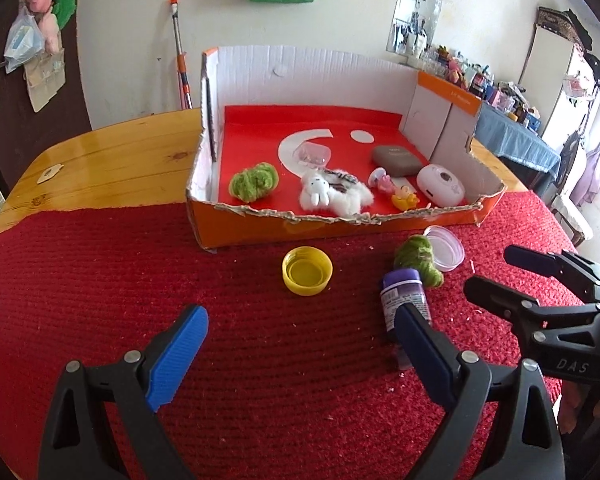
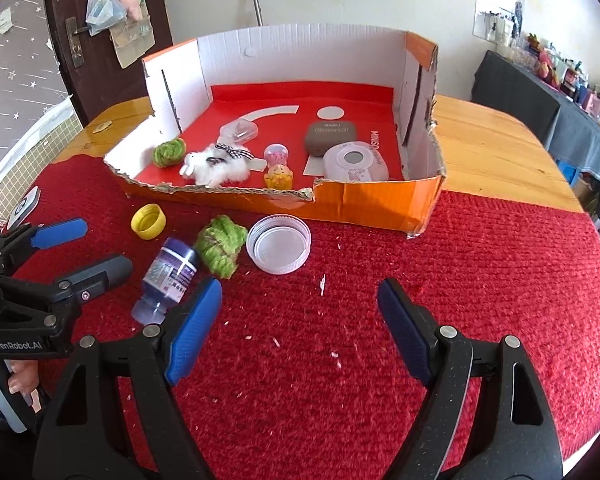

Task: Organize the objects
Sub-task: 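Move right tool to the clear round lid while left tool moves to the yellow cap, then close right tool on the clear round lid while left tool closes on the yellow cap, then carry the lid into the box with right tool while left tool carries the cap in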

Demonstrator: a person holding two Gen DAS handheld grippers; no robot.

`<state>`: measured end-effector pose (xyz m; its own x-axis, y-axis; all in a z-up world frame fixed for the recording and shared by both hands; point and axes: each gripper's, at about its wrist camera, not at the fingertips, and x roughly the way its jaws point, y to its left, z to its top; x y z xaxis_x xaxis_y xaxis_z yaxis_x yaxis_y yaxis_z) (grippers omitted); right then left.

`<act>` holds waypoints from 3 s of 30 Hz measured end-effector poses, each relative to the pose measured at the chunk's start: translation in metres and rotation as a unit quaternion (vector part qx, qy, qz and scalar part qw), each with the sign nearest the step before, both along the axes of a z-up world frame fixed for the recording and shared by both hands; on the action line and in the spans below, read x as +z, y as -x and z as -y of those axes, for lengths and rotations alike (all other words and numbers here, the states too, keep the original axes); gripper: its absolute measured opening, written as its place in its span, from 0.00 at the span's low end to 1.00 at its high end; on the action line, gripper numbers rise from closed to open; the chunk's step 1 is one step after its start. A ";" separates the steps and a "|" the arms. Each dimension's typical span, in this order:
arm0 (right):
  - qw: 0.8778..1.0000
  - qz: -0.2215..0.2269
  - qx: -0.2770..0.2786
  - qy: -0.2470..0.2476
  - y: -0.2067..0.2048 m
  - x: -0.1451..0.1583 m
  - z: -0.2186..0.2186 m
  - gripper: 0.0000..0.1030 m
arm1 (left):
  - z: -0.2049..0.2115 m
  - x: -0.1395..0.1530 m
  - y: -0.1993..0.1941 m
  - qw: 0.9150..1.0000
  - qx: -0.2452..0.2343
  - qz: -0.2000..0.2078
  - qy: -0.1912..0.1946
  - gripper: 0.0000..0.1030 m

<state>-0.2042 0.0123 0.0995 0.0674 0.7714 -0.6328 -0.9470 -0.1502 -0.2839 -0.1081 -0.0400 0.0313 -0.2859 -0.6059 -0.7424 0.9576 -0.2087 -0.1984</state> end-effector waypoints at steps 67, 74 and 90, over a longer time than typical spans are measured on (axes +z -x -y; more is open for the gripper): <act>0.995 0.030 0.098 -0.004 0.024 0.005 -0.001 0.38 | -0.003 0.025 0.010 0.999 -0.044 -0.003 0.011 0.31; 0.992 0.023 0.121 -0.004 0.027 0.011 0.009 0.38 | -0.007 0.039 0.010 0.999 -0.047 -0.006 0.026 0.31; 0.988 0.045 0.146 -0.036 0.052 0.069 -0.025 0.38 | 0.055 0.080 0.020 0.998 -0.047 0.013 0.036 0.31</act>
